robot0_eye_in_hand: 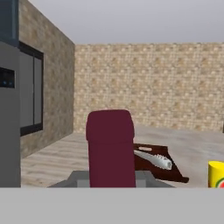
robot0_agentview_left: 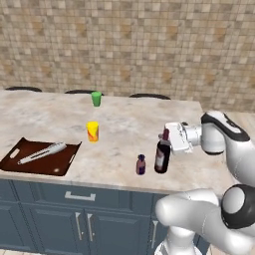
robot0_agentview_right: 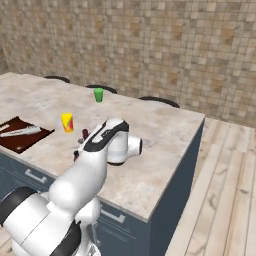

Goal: Place the drinks on the dining counter in a tight cluster.

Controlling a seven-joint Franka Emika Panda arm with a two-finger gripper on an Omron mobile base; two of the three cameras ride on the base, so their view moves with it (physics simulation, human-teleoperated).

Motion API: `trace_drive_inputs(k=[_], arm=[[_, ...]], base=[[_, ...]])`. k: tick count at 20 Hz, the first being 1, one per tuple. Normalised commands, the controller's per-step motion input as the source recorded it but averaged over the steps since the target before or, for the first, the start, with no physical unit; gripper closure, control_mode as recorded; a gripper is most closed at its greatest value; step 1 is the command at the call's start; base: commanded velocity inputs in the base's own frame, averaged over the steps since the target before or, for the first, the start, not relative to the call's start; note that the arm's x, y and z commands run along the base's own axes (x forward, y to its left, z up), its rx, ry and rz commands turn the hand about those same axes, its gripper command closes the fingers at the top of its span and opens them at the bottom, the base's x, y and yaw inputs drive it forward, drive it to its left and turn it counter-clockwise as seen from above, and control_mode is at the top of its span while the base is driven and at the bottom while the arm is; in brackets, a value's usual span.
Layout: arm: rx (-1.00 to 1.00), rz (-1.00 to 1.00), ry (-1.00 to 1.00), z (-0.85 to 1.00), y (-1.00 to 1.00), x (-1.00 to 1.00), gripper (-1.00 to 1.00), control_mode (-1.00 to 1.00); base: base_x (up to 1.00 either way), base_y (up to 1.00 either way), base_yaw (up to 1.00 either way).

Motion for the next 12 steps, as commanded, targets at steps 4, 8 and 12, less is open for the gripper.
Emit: trace_drive_inputs(k=[4,8,12], arm=[[0.0,0.0,0.0,-0.21,0.13,0.3,1.0,-1.0],[0.0,0.0,0.0,-0.25,0.01,0.29,1.0,-1.0],[0.0,0.0,0.0,-0.27,0.0,0.28,1.0,-1.0]], base=[[0.0,0.0,0.0],[0.0,0.0,0.0],[0.0,0.0,0.0]])
